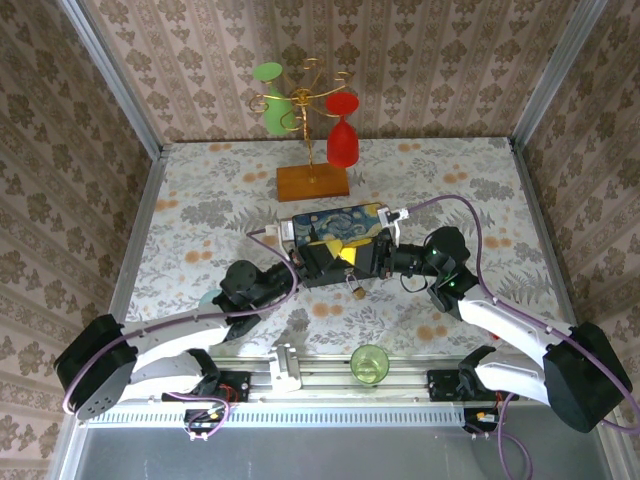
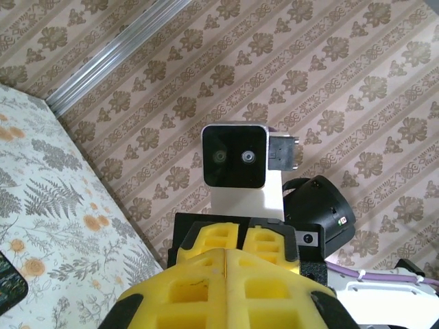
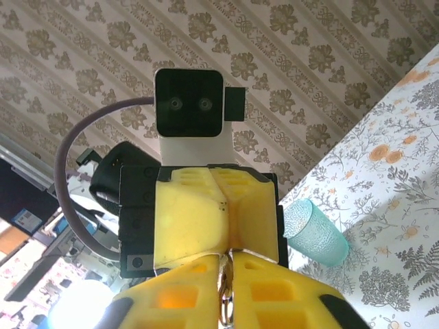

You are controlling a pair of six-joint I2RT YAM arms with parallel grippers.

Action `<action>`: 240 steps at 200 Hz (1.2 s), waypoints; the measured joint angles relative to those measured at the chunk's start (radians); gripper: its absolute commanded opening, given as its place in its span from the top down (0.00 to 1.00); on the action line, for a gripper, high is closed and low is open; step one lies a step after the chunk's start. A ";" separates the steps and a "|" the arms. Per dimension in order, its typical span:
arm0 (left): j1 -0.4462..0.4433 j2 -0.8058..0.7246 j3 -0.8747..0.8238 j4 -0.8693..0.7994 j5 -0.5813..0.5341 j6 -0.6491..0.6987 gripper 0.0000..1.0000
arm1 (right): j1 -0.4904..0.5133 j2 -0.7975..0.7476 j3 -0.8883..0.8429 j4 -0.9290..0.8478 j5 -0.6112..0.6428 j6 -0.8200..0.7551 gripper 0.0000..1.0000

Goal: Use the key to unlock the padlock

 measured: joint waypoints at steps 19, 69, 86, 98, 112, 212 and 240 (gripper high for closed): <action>0.000 0.013 0.000 0.016 -0.003 0.000 0.98 | -0.001 0.000 -0.012 0.019 0.012 0.008 1.00; 0.018 -0.024 -0.023 -0.071 -0.055 -0.012 0.00 | 0.000 -0.070 -0.039 -0.106 0.041 -0.069 1.00; 0.023 -0.090 -0.017 -0.191 -0.079 -0.001 0.00 | -0.002 -0.128 -0.039 -0.211 0.055 -0.129 1.00; 0.023 -0.143 0.004 -0.291 -0.094 0.020 0.00 | -0.009 -0.160 -0.039 -0.268 0.056 -0.159 1.00; 0.023 -0.200 0.042 -0.401 -0.118 0.043 0.00 | -0.017 -0.189 -0.039 -0.329 0.063 -0.190 1.00; -0.229 0.174 0.324 -0.967 -0.411 0.138 0.00 | -0.282 -0.433 -0.105 -0.984 0.474 -0.310 1.00; -0.234 0.238 0.306 -0.941 -0.445 0.101 0.00 | -0.303 -0.459 -0.140 -1.036 0.482 -0.314 1.00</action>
